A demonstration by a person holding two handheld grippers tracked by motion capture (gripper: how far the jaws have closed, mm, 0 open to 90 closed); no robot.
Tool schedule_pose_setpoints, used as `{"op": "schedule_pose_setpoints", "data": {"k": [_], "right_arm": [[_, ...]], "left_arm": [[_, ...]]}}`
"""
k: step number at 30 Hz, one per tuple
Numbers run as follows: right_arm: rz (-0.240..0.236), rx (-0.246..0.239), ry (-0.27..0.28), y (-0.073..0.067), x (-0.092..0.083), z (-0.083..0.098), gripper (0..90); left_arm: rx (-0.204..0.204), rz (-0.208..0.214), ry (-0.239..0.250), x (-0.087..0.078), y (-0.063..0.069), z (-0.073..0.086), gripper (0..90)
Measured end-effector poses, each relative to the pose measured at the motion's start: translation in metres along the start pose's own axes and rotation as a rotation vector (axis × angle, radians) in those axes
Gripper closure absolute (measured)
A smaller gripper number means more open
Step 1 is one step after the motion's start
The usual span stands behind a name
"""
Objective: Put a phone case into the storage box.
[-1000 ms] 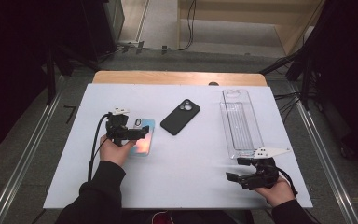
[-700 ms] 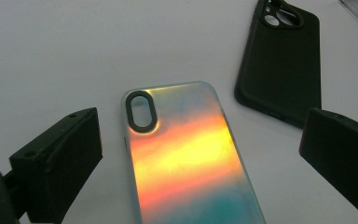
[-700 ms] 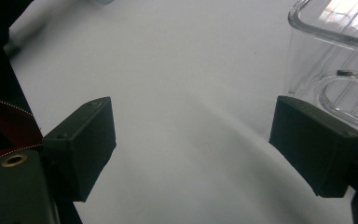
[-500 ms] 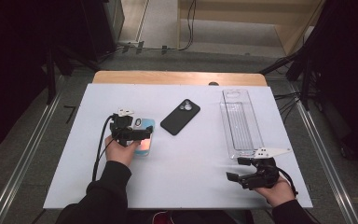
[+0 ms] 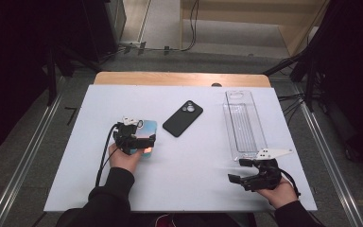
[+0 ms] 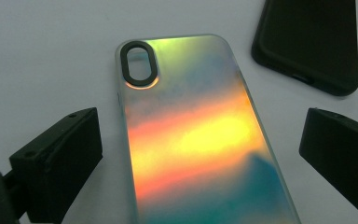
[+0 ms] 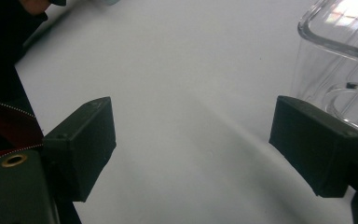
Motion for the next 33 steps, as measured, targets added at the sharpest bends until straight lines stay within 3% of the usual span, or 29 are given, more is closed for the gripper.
{"op": "schedule_pose_setpoints", "data": {"k": [4, 9, 10, 14, 20, 27, 33], "right_arm": [[-0.004, -0.006, -0.001, -0.001, 0.001, -0.001, 12.6], [-0.011, -0.012, 0.0, -0.002, 0.002, -0.002, 12.6], [-0.013, -0.013, -0.001, -0.002, 0.002, -0.002, 12.6], [-0.012, -0.012, 0.0, -0.002, 0.001, -0.002, 12.6], [-0.012, -0.011, -0.001, -0.002, 0.001, -0.002, 12.6], [-0.011, -0.011, 0.0, -0.002, 0.002, -0.002, 12.6], [-0.012, -0.01, 0.0, -0.002, 0.002, -0.002, 12.6]], "left_arm": [[-0.012, 0.003, 0.004, 0.001, 0.004, 0.006, 0.0], [0.04, -0.05, 0.001, 0.006, 0.01, 0.011, 0.0], [0.068, -0.079, 0.0, 0.008, 0.012, 0.013, 0.0], [0.095, -0.112, -0.014, 0.009, 0.015, 0.013, 0.1], [0.097, -0.124, -0.015, 0.009, 0.016, 0.014, 1.5], [0.077, -0.135, 0.008, 0.006, 0.017, 0.015, 13.4], [0.073, -0.138, 0.008, 0.006, 0.018, 0.015, 14.0]]}}
Point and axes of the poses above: each handheld gripper's, and its own axes: x roughly forward along the jaws, z roughly out of its underside, y roughly to its right, the point moved 4 cm from there along x, roughly forward along the jaws, and after that the axes turned 2 degrees about x, right-handed, at the moved point
